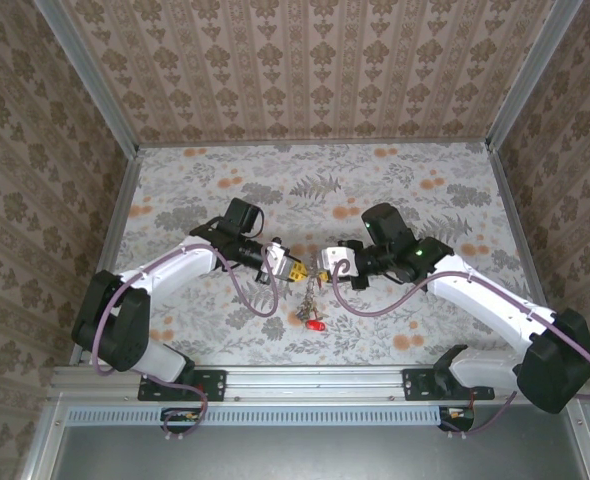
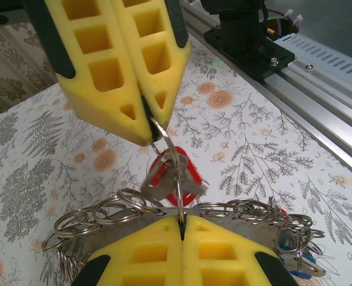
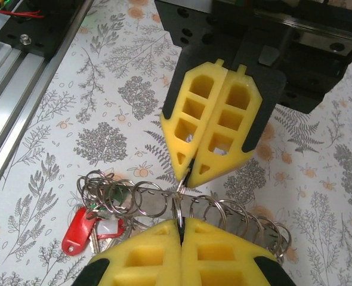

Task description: Put the keys on the keyring

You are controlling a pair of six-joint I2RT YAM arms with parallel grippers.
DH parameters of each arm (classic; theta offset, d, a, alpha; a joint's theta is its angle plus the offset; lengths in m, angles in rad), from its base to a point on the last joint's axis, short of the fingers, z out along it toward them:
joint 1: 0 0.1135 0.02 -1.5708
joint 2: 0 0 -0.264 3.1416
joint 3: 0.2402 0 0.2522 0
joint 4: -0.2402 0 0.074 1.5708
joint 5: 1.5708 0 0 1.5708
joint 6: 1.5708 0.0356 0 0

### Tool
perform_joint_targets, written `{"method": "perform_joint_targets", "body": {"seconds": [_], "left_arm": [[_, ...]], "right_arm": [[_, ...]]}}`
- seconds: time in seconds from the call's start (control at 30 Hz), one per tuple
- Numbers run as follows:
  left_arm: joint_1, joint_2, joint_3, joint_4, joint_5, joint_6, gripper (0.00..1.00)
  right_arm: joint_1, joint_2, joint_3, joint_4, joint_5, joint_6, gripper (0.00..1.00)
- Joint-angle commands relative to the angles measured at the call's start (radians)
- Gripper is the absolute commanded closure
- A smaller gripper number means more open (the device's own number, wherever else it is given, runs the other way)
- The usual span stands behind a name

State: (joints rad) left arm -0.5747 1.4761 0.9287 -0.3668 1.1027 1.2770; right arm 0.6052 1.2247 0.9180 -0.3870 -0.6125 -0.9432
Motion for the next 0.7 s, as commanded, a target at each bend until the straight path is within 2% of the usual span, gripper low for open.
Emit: {"method": "perform_joint_targets", "body": {"seconds": [0.0,0.13,0.67], "left_arm": [[-0.004,-0.026,-0.003,-0.02,0.039,0.047,1.0],[-0.006,-0.029,-0.001,-0.02,0.036,0.042,1.0],[-0.007,-0.005,0.009,-0.01,0.059,0.014,1.0]], "right_arm": [[0.004,0.011,0.027,-0.031,0.027,-0.006,1.0],[0.004,0.023,0.037,-0.031,0.05,-0.005,1.0],[0.022,0.058,0.073,-0.075,-0.023,-0.08,1.0]]}}
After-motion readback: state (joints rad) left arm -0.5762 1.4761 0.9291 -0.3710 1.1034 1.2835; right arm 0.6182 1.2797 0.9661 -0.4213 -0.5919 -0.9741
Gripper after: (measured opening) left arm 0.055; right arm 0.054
